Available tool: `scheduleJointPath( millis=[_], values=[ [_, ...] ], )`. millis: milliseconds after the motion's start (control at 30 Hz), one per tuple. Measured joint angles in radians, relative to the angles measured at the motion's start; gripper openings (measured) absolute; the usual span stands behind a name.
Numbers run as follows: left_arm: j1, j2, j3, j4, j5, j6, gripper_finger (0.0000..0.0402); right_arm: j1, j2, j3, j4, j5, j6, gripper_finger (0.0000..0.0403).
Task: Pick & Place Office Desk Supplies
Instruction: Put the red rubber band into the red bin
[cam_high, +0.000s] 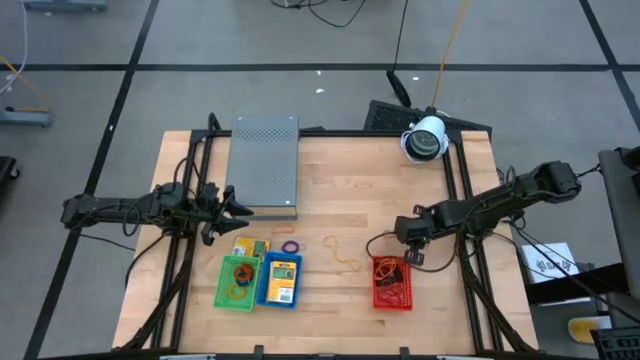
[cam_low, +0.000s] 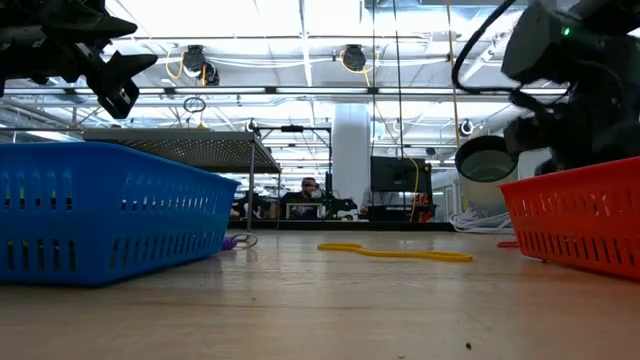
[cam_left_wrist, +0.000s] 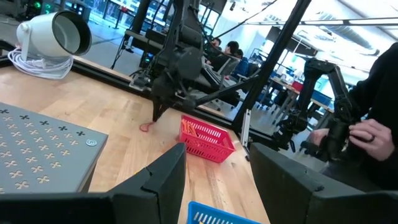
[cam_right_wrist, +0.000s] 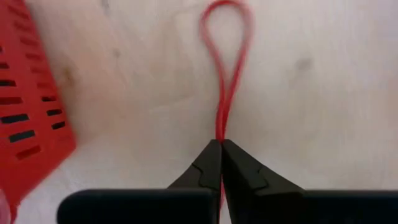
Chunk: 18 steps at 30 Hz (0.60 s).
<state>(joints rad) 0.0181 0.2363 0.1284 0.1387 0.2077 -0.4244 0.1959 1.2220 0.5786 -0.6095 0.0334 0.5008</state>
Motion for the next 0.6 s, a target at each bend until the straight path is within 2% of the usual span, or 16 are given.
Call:
scheduleJointPath(
  millis=[200,333,500,600],
  values=[
    [0.000,0.000,0.000,0.000,0.000,0.000,0.0186,0.000,-0.131,0.002,0.014,0.058,0.059,0.0001],
    [0.000,0.000,0.000,0.000,0.000,-0.001,0.0186,0.000,-0.216,0.003,0.096,0.099,0.006,0.0001],
    [0.000,0.000,0.000,0.000,0.000,0.000,0.0186,0.002,-0.330,0.004,0.274,0.084,-0.103,0.0001],
    [0.000,0.000,0.000,0.000,0.000,-0.001,0.0186,0.003,-0.403,0.005,0.391,0.017,-0.166,0.0001]
  ],
)
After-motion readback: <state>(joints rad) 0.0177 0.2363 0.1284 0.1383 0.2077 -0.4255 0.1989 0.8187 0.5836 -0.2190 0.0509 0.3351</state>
